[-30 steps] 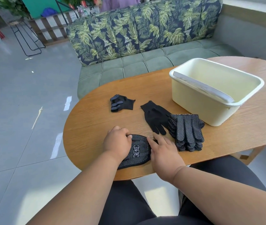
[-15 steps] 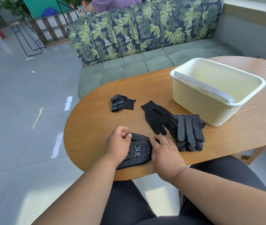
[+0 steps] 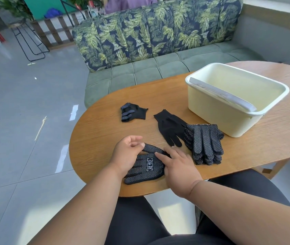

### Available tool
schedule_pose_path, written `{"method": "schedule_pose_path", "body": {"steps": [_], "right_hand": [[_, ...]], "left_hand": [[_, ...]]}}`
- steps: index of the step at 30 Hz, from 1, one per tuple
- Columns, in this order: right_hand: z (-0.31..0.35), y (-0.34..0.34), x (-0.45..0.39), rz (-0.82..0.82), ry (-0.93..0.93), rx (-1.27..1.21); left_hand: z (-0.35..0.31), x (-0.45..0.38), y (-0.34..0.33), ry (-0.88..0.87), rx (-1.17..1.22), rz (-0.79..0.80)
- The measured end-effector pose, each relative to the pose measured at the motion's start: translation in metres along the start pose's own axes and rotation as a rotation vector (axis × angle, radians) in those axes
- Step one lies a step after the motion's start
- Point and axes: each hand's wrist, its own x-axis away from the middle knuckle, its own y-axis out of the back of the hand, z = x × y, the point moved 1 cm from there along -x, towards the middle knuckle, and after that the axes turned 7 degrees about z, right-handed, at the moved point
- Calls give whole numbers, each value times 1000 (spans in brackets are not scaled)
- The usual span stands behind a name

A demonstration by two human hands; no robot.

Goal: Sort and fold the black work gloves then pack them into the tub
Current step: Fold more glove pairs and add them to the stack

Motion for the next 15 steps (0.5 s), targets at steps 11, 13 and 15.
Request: {"method": "schedule_pose_path", "body": {"steps": [11, 13, 15], "right_hand": [[-1, 1, 1, -17, -10, -73], [0, 1, 1, -25, -20, -92], [1, 0, 2, -46, -29, -100]], "left_hand": [[4, 19, -8, -33, 135, 39], [9, 22, -9, -32, 147, 58], [11, 24, -11, -35, 140, 81]]}}
